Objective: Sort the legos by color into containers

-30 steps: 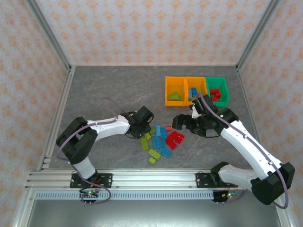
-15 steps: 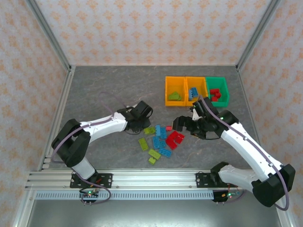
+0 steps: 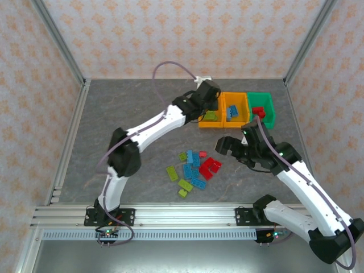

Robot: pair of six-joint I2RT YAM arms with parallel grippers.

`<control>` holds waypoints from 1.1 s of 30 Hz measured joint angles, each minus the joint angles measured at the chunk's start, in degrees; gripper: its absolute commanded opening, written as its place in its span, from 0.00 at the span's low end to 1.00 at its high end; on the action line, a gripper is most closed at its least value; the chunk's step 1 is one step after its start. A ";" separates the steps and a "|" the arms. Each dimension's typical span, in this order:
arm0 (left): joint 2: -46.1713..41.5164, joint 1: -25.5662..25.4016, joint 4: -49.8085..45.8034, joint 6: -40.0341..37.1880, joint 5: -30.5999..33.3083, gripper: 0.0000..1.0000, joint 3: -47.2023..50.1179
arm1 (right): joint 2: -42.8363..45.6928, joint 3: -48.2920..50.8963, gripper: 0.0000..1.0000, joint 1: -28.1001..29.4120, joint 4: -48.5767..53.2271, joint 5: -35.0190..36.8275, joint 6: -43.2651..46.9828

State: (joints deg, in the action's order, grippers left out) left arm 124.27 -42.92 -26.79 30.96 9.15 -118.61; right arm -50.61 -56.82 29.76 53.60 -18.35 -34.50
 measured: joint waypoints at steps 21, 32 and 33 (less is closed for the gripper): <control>2.75 2.25 -5.81 -9.70 -6.40 0.33 -2.10 | 1.01 2.49 1.00 0.00 0.59 4.61 -1.51; -53.11 -3.06 5.20 -21.94 -9.20 0.40 43.47 | -12.59 8.72 0.81 0.09 -4.37 2.16 -6.43; -56.70 -3.04 4.98 -24.35 -9.44 0.44 46.29 | -13.73 9.68 0.77 0.22 -5.16 1.33 -7.02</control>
State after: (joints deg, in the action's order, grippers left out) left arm 67.57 -45.95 -21.80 6.61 -0.30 -72.31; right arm -64.34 -47.13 29.98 48.45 -17.02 -41.52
